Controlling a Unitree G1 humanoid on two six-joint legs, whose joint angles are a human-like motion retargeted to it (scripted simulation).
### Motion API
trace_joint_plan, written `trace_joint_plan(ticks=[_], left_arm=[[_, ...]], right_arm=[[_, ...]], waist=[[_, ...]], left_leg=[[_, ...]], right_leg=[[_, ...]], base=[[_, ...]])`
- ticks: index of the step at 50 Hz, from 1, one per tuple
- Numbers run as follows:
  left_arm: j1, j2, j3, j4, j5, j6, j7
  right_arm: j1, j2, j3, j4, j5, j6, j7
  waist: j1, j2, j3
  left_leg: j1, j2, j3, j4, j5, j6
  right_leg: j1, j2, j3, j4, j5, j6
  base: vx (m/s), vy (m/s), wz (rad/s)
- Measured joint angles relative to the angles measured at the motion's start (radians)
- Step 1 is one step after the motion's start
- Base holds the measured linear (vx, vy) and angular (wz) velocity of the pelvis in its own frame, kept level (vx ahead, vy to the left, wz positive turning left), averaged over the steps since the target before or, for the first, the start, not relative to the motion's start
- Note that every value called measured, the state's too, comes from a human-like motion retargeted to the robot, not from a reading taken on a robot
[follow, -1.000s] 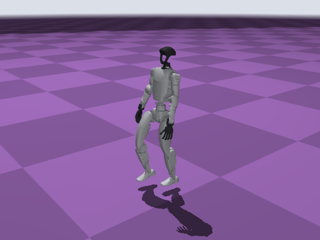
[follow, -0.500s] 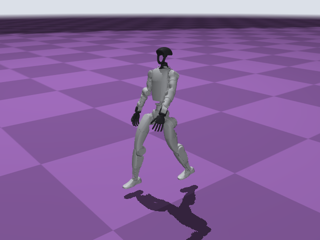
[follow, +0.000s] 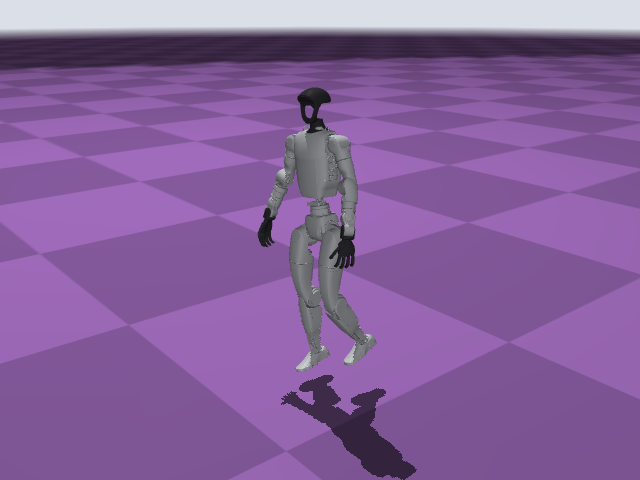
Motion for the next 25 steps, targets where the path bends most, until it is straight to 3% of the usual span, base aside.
trace_joint_plan(ticks=[5,10,18,25], left_arm=[[0.141,-0.015,0.049,0.084,-0.016,0.008,0.016],[0.233,-0.027,0.125,0.183,-0.074,0.033,0.031],[0.261,-0.001,0.256,0.233,-0.181,0.037,0.045],[0.185,0.014,0.295,0.208,-0.255,0.022,0.085]], right_arm=[[-0.078,-0.001,-0.003,0.007,-0.059,-0.008,0.005],[-0.173,0.02,0.012,0.004,-0.12,-0.013,0.018],[-0.281,0.1,0.062,-0.026,-0.173,-0.046,0.067],[-0.334,0.136,0.09,-0.04,-0.189,-0.058,0.082]], waist=[[0.136,0.033,0.003],[0.215,0.108,-0.001],[0.249,0.196,-0.018],[0.254,0.199,-0.009]], left_leg=[[-0.023,0.01,0.063,-0.272,0.064,-0.029],[-0.038,0.07,0.095,-0.515,0.232,-0.076],[-0.065,0.174,0.115,-0.742,0.505,-0.15],[-0.102,0.231,0.12,-0.755,0.574,-0.173]], right_leg=[[0.115,0.03,0.105,-0.007,-0.04,0.043],[0.257,0.076,0.168,-0.026,-0.092,0.023],[0.432,0.152,0.266,0.013,-0.147,-0.003],[0.499,0.163,0.364,0.058,-0.166,0.017]], base=[[0.46,-0.03,-1.29],[0.47,0.04,-1.01],[0.48,0.08,-0.55],[0.48,0.13,-0.5]])
